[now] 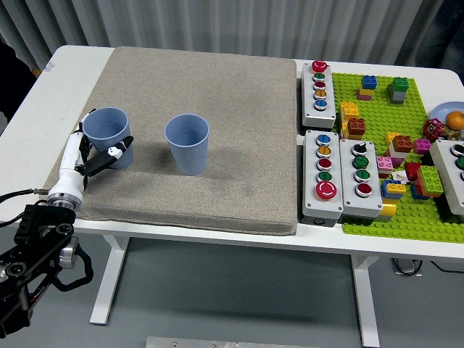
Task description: Pick cup pour cup place
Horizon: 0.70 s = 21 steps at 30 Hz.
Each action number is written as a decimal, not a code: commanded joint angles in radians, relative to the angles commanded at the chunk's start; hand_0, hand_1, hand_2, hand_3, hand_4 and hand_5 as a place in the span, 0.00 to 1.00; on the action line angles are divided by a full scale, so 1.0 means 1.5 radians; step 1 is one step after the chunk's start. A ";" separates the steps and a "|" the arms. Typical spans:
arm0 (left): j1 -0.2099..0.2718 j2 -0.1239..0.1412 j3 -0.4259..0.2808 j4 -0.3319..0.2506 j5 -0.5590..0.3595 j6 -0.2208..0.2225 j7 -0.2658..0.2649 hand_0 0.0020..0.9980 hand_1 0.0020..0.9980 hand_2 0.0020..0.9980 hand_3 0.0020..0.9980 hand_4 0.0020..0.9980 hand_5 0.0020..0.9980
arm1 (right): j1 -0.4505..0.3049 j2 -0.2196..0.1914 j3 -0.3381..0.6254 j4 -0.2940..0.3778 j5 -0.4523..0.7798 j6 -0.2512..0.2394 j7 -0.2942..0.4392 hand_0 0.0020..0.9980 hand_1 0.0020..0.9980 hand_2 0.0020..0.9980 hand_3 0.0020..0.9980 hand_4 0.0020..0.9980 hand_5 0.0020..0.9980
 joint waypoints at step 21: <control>0.003 -0.014 0.036 -0.010 -0.052 0.075 -0.041 0.50 0.54 0.70 0.58 0.81 0.21 | 0.001 -0.001 0.002 0.000 -0.004 0.001 -0.002 0.70 0.63 0.56 0.57 0.00 0.04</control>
